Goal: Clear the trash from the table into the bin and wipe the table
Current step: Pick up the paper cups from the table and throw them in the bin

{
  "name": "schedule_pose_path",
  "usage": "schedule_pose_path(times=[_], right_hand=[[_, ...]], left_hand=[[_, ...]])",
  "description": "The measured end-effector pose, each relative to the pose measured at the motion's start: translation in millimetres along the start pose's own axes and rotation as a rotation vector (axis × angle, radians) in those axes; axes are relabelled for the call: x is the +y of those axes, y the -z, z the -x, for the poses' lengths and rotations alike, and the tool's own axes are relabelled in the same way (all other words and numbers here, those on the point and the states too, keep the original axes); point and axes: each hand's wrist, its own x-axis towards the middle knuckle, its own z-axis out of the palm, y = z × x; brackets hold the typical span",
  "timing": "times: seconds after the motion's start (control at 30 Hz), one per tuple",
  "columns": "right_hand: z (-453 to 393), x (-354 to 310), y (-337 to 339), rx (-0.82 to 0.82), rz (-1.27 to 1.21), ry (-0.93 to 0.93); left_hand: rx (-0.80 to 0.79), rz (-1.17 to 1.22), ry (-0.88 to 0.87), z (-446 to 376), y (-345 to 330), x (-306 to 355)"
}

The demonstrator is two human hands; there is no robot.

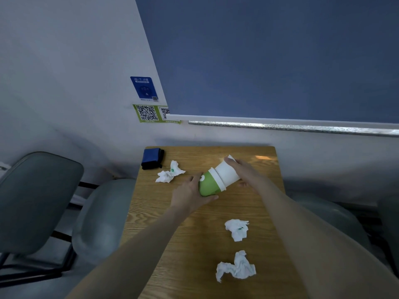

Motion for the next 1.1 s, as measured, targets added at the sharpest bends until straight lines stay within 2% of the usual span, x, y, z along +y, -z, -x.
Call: schedule_pose_path(times=[0.2, 0.53, 0.8, 0.9, 1.0, 1.1], right_hand=[[19.8, 4.4, -4.5, -0.164, -0.047, -0.075], [29.8, 14.8, 0.8, -0.122, -0.082, -0.071], [43.5, 20.6, 11.9, -0.183, -0.016, -0.075], [47.2, 24.4, 9.9, -0.153, 0.005, -0.067], [54.1, 32.2, 9.0, -0.058, -0.035, -0.059], [68.3, 40.3, 4.6, -0.002, -0.099, -0.075]], left_hand=[[0.031, -0.005, -0.031, 8.1, 0.6, 21.5], [0.087, -0.043, -0.041, 22.8, -1.2, 60.1], [0.039, -0.016, -0.023, 38.0, -2.5, 69.3], [0.027, -0.002, -0.035, 45.6, -1.1, 63.8], [0.003, 0.118, 0.027, 53.4, 1.5, 51.9], [-0.069, 0.499, 0.154, 59.6, 2.0, 37.7]])
